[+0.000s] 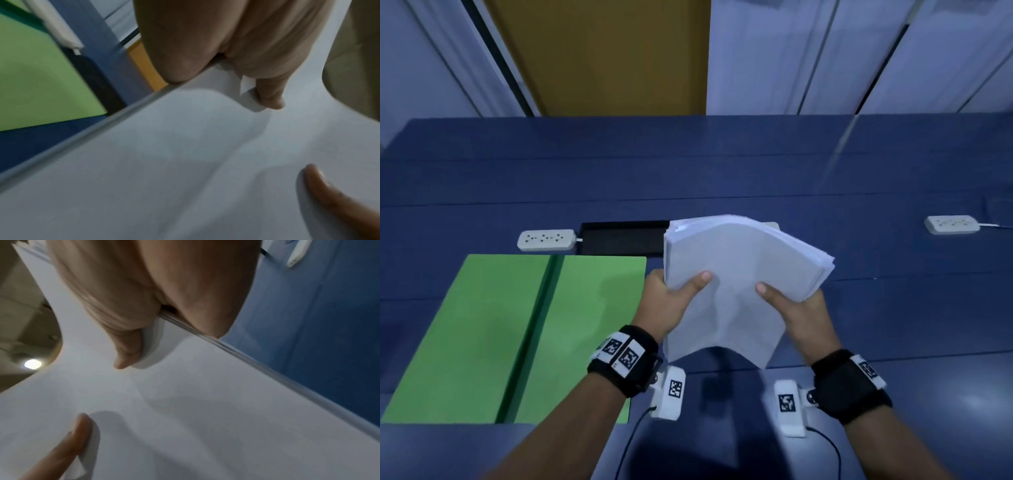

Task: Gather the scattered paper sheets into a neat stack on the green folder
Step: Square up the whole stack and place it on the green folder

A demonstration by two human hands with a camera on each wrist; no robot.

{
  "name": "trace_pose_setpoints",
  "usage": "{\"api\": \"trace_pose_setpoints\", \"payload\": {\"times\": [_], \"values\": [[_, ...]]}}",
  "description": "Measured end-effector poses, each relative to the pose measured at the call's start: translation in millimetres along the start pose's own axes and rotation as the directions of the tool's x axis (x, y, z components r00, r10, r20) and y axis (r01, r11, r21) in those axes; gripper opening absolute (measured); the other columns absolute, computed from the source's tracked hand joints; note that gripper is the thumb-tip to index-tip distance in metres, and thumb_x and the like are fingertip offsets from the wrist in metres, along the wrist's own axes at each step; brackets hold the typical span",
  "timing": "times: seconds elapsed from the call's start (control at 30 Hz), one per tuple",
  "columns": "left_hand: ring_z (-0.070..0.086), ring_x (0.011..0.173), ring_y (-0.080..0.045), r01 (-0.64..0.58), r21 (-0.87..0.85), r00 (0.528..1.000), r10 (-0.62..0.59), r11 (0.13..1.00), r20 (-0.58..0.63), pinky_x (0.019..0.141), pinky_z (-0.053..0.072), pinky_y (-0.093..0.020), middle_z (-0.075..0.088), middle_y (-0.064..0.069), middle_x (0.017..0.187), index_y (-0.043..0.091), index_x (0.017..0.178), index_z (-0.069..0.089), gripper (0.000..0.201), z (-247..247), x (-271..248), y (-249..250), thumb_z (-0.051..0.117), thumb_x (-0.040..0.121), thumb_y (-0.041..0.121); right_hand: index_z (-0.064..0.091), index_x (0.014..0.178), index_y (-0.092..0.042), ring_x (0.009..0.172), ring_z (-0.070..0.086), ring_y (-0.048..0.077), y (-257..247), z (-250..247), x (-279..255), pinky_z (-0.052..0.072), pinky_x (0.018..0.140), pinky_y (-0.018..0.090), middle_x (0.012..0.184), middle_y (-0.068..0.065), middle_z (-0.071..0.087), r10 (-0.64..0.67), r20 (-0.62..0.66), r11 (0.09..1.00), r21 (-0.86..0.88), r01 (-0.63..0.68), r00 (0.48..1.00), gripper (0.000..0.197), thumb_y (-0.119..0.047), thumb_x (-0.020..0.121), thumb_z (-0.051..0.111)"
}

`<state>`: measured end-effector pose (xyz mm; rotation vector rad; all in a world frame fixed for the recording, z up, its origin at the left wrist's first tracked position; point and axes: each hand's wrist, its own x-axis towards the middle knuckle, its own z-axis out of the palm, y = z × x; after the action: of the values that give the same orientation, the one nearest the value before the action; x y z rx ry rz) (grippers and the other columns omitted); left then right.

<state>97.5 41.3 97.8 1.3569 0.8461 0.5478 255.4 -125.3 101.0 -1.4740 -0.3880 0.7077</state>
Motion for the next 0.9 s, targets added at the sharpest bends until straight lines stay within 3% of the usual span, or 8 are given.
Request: {"api": "trace_pose_setpoints", "payload": {"times": [0.13, 0.23, 0.37, 0.47, 0.57, 0.73, 0.83, 0.9], "values": [[0.076, 0.092, -0.008, -0.253, -0.093, 0.965, 0.258, 0.963, 0.048, 0.08, 0.058, -0.023, 0.081, 0.006, 0.1, 0.031, 0.089, 0.082, 0.018, -2, -16, 62, 0.084, 0.078, 0.017, 0.071, 0.118, -0.016, 0.108, 0.074, 0.011, -65, -2, -10, 0.057, 0.09, 0.023, 0.115, -0.006, 0.079, -0.248, 0.014, 0.969, 0.02, 0.248, 0.969, 0.039, 0.006, 0.086, 0.075], [0.075, 0.096, -0.007, -0.344, -0.119, 0.933, 0.353, 0.931, 0.065, 0.082, 0.057, -0.02, 0.08, 0.009, 0.103, 0.031, 0.097, 0.081, 0.028, -9, -23, 76, 0.084, 0.074, 0.015, 0.069, 0.122, -0.01, 0.112, 0.073, 0.012, -82, -9, -16, 0.056, 0.091, 0.021, 0.119, -0.005, 0.078, -0.314, 0.108, 0.949, 0.004, 0.316, 0.943, 0.041, 0.006, 0.085, 0.075], [0.075, 0.104, -0.011, -0.138, 0.071, 0.977, 0.124, 0.988, 0.173, 0.091, 0.06, -0.032, 0.079, 0.004, 0.113, 0.015, 0.118, 0.072, 0.048, -19, -11, 4, 0.089, 0.074, 0.015, 0.07, 0.125, -0.009, 0.116, 0.072, 0.022, -18, -20, -7, 0.059, 0.092, 0.026, 0.119, 0.001, 0.079, -0.097, 0.145, 0.991, -0.078, 0.109, 0.985, 0.047, 0.003, 0.081, 0.08], [0.073, 0.112, -0.014, 0.015, 0.23, 0.973, -0.067, 0.973, 0.222, 0.101, 0.057, -0.051, 0.077, 0.005, 0.118, 0.032, 0.118, 0.074, 0.051, -25, -8, -54, 0.094, 0.072, 0.04, 0.07, 0.127, -0.011, 0.12, 0.07, 0.028, 31, -24, -7, 0.056, 0.106, 0.045, 0.121, 0.005, 0.078, 0.098, 0.097, 0.991, -0.103, -0.088, 0.99, 0.05, 0.001, 0.079, 0.083], [0.074, 0.106, -0.01, 0.001, 0.19, 0.991, -0.026, 0.982, 0.132, 0.098, 0.059, -0.045, 0.079, 0.009, 0.111, 0.047, 0.104, 0.077, 0.032, -16, -9, -51, 0.09, 0.076, 0.04, 0.069, 0.129, -0.016, 0.12, 0.07, 0.022, 25, -22, -5, 0.057, 0.103, 0.042, 0.123, 0.001, 0.077, 0.063, 0.085, 0.993, -0.109, -0.054, 0.994, 0.051, -0.006, 0.082, 0.082], [0.074, 0.105, -0.01, -0.211, 0.049, 0.973, 0.205, 0.976, 0.102, 0.088, 0.056, -0.019, 0.079, 0.006, 0.109, 0.02, 0.111, 0.075, 0.033, -11, -15, -9, 0.085, 0.08, 0.018, 0.065, 0.134, -0.006, 0.12, 0.07, 0.018, -31, -26, -11, 0.057, 0.097, 0.027, 0.128, 0.006, 0.075, -0.109, 0.158, 0.991, -0.054, 0.119, 0.981, 0.049, 0.007, 0.088, 0.076], [0.072, 0.107, -0.006, -0.194, 0.097, 0.975, 0.181, 0.976, 0.128, 0.093, 0.053, -0.018, 0.079, 0.01, 0.112, 0.017, 0.114, 0.074, 0.042, -17, -11, -25, 0.086, 0.074, 0.023, 0.07, 0.128, -0.009, 0.117, 0.071, 0.018, -16, -27, -10, 0.056, 0.096, 0.025, 0.123, 0.004, 0.077, -0.038, 0.156, 0.993, -0.102, 0.055, 0.987, 0.046, 0.003, 0.085, 0.079], [0.074, 0.105, -0.007, -0.102, 0.188, 0.988, 0.077, 0.977, 0.135, 0.095, 0.056, -0.028, 0.079, 0.01, 0.11, 0.021, 0.111, 0.076, 0.041, -19, -2, -51, 0.091, 0.073, 0.029, 0.071, 0.126, -0.011, 0.118, 0.072, 0.022, 20, -27, -8, 0.057, 0.101, 0.033, 0.121, 0.002, 0.078, 0.08, 0.128, 0.986, -0.153, -0.06, 0.989, 0.047, 0.001, 0.082, 0.082]]}}
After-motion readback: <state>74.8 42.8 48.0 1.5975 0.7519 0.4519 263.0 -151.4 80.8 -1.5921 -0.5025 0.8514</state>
